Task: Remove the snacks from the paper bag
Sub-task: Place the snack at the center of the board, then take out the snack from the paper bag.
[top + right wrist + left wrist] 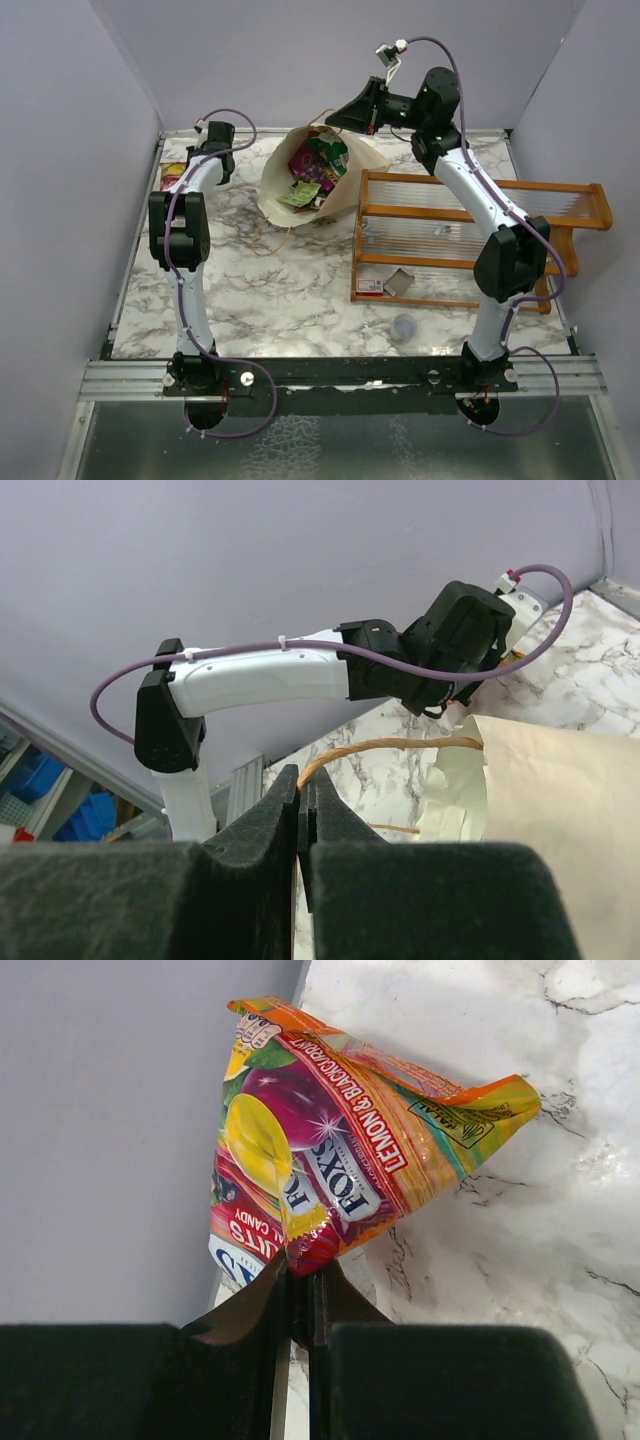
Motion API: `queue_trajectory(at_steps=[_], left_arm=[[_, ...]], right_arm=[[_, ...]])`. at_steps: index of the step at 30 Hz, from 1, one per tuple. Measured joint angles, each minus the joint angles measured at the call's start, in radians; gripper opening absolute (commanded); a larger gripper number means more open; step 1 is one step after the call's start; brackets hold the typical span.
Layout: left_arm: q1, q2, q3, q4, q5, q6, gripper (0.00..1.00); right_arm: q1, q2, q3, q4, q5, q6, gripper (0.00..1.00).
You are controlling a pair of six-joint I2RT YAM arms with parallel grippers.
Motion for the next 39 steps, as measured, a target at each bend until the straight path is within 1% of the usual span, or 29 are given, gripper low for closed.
queue_trajectory(at_steps=[3, 6, 7, 10, 11, 14, 16, 18, 19, 22, 25, 29, 31, 34, 37, 39], left_arm=[[0.003, 0.019, -0.008, 0.032, 0.0, 0.027, 0.0], [0.004, 0.043, -0.008, 0.045, 0.018, 0.029, 0.15], [0.006, 0.05, -0.008, 0.042, 0.034, 0.024, 0.23], [0.008, 0.054, -0.008, 0.035, 0.069, 0.016, 0.4], [0.01, 0.05, -0.008, 0.036, 0.079, 0.009, 0.45], [0.018, 0.031, -0.008, 0.012, 0.116, -0.022, 0.54], [0.022, 0.014, -0.008, -0.01, 0.134, -0.051, 0.63], [0.03, -0.074, -0.042, -0.024, 0.192, -0.088, 0.81], [0.033, -0.133, -0.073, -0.023, 0.226, -0.113, 0.85], [0.037, -0.327, -0.178, -0.005, 0.343, -0.189, 0.89], [0.04, -0.566, -0.324, 0.059, 0.5, -0.274, 0.91], [0.041, -0.814, -0.544, 0.153, 0.676, -0.359, 0.91], [0.04, -0.915, -0.667, 0.177, 0.753, -0.391, 0.91], [0.041, -1.014, -0.798, 0.173, 0.838, -0.429, 0.91], [0.031, -1.128, -0.912, 0.171, 0.935, -0.471, 0.91], [0.005, -1.206, -0.966, 0.176, 0.986, -0.5, 0.9]], right_arm=[[0.0, 0.0, 0.0, 0.0, 0.0, -0.002, 0.01], [0.0, 0.0, 0.0, 0.0, 0.0, -0.002, 0.01], [0.0, 0.0, 0.0, 0.0, 0.0, -0.002, 0.01], [0.0, 0.0, 0.0, 0.0, 0.0, -0.002, 0.01], [0.0, 0.0, 0.0, 0.0, 0.0, -0.002, 0.01], [0.0, 0.0, 0.0, 0.0, 0.0, -0.001, 0.01], [0.0, 0.0, 0.0, 0.001, 0.0, -0.001, 0.01], [0.0, 0.0, -0.003, 0.002, 0.0, 0.0, 0.01], [0.0, 0.0, -0.005, 0.003, 0.0, 0.0, 0.01], [0.0, 0.0, -0.015, 0.011, 0.0, 0.007, 0.01], [0.0, 0.0, -0.023, 0.016, 0.0, 0.013, 0.01], [0.0, -0.009, -0.028, 0.016, 0.0, 0.013, 0.02], [0.0, -0.014, -0.029, 0.016, 0.0, 0.013, 0.01], [0.0, -0.015, -0.03, 0.015, 0.0, 0.013, 0.01], [0.0, -0.015, -0.03, 0.014, 0.0, 0.007, 0.01], [0.0, -0.015, -0.03, 0.013, 0.0, 0.002, 0.01]])
